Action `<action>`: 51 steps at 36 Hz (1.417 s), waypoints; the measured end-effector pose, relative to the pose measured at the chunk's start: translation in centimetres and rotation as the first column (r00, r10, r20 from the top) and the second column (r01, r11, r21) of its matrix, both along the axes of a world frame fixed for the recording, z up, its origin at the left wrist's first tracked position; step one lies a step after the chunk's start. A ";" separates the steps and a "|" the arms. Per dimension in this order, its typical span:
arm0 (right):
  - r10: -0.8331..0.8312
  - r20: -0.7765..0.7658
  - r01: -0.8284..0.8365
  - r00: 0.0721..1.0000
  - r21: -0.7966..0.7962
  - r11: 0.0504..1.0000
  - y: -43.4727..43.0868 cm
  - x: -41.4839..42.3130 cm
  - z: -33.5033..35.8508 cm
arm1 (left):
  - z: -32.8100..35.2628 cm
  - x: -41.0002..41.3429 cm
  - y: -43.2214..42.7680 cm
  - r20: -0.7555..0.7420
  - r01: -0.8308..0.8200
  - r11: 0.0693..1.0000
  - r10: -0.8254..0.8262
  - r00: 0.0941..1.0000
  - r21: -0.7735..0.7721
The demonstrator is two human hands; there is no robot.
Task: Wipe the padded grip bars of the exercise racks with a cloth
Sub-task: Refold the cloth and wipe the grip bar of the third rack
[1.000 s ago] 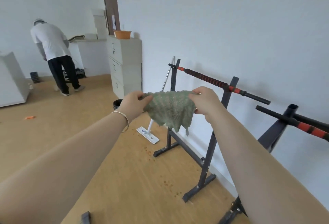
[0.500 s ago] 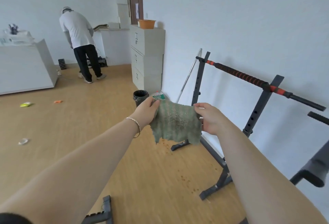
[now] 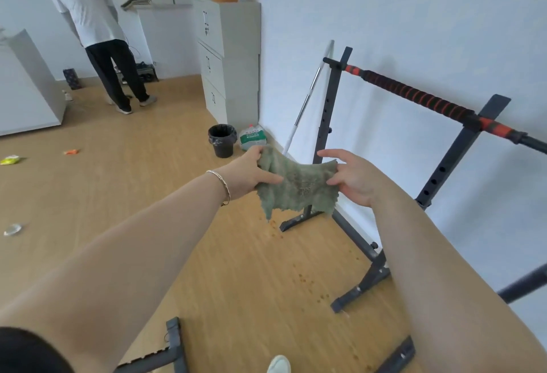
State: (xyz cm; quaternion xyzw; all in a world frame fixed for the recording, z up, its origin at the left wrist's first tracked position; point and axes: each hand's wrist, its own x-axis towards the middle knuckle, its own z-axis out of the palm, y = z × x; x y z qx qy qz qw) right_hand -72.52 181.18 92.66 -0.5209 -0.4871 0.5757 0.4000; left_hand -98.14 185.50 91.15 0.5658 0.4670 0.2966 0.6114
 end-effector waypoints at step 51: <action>-0.868 0.103 0.847 0.486 0.192 0.497 11.4 23.9 5.7 | 1.3 37.5 32.4 -0.168 0.697 0.620 -0.692 0.702 0.360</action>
